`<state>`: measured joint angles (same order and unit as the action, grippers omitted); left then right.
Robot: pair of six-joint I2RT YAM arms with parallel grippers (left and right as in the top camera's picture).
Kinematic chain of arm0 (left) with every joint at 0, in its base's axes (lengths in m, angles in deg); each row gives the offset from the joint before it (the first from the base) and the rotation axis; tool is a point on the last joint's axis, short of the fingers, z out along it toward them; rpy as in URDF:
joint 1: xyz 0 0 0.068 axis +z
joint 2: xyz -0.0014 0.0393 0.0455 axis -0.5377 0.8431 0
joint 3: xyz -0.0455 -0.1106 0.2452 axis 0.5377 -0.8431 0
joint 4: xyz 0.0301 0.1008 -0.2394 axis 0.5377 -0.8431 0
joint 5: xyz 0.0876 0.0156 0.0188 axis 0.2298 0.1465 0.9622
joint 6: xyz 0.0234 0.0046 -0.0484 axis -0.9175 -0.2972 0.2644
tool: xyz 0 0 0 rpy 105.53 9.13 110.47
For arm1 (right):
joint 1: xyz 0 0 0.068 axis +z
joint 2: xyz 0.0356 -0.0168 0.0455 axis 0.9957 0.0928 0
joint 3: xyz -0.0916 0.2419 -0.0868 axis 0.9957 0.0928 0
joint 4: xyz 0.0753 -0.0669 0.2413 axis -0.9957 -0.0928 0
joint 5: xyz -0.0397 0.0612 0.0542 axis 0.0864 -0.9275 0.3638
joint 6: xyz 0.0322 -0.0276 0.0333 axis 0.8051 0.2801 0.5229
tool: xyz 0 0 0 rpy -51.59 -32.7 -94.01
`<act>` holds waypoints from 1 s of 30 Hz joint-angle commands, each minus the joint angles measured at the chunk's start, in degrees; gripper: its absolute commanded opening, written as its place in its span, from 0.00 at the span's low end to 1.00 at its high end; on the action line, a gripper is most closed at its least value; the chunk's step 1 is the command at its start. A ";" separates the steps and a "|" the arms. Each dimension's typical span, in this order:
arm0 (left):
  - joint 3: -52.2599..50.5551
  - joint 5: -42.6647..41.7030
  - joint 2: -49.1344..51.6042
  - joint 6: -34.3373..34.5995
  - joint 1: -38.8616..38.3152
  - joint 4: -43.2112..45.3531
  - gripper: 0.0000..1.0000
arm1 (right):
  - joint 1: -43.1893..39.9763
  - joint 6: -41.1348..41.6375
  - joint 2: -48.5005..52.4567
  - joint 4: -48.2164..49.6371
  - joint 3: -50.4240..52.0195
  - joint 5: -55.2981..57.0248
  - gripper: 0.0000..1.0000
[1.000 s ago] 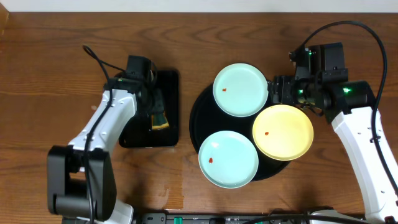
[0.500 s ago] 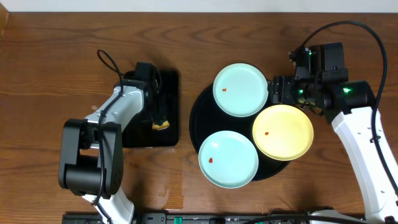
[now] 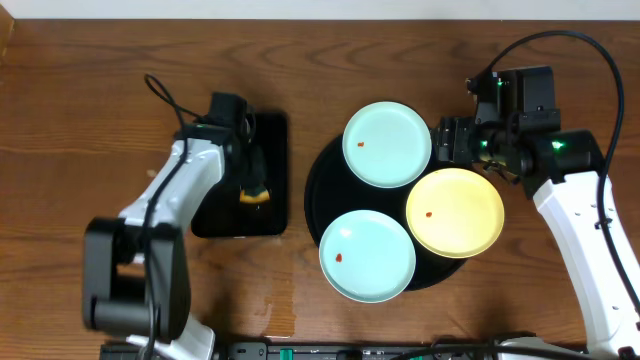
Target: Clean dirty plates on tray and stack at the side
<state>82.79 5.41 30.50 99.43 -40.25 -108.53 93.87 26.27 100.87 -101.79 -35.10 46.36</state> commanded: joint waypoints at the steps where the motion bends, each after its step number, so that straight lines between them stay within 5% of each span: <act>1: 2.45 0.76 -3.43 -0.37 -0.09 -0.26 0.07 | 0.33 0.61 1.79 0.00 -0.90 1.11 0.74; 17: -1.77 3.54 8.92 -0.37 -0.09 2.14 0.07 | 0.42 -4.68 4.52 0.96 -0.87 0.15 0.77; 25: 2.62 3.52 5.77 -0.39 -0.09 -3.26 0.07 | 0.66 -7.08 12.96 6.40 -0.87 2.54 0.47; 30: 7.67 3.21 -0.20 -0.39 -0.09 -6.67 0.07 | 0.48 -5.70 19.45 8.66 -0.87 2.60 0.42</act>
<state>86.29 8.25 35.62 99.43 -40.25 -114.76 94.07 20.39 117.83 -93.72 -35.21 48.13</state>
